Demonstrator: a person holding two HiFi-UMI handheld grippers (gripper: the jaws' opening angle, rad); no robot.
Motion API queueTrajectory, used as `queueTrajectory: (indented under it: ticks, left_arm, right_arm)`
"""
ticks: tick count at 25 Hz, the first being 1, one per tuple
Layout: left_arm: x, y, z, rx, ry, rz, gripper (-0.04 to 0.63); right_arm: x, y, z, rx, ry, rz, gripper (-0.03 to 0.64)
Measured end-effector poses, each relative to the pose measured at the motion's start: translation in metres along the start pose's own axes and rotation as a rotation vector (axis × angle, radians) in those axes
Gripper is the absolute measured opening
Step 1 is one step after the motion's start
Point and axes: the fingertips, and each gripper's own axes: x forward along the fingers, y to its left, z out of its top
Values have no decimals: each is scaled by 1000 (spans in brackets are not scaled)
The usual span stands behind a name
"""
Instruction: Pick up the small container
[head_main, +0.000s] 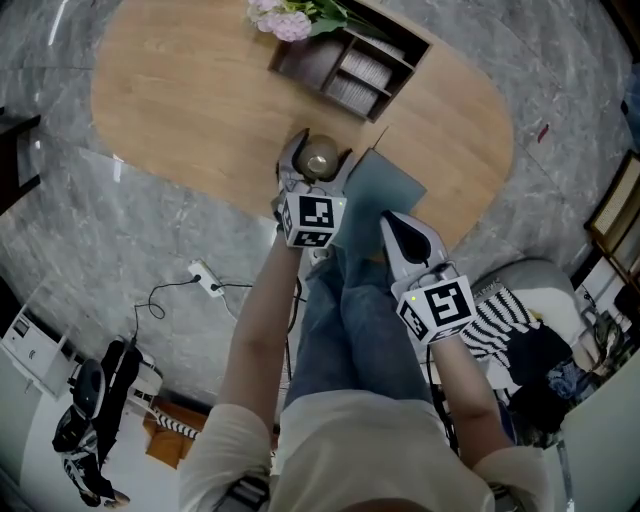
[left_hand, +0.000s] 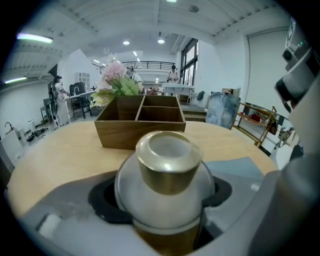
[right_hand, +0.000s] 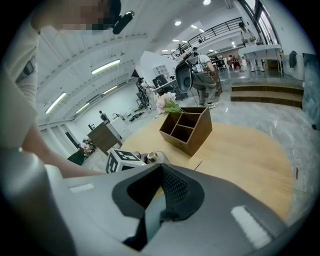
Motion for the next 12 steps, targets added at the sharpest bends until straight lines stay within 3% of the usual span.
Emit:
queueTrajectory:
  ticks: [4, 8, 12]
  left_arm:
    - [1, 0, -2, 16, 15, -2, 345]
    - [-1, 1, 1, -46, 38, -44, 345]
    - [-14, 1, 26, -54, 4, -65, 345]
  right_arm:
    - [0, 3, 2, -2, -8, 8, -2]
    - [-5, 9, 7, -8, -24, 12, -2]
    - [-15, 16, 11, -17, -41, 9, -2]
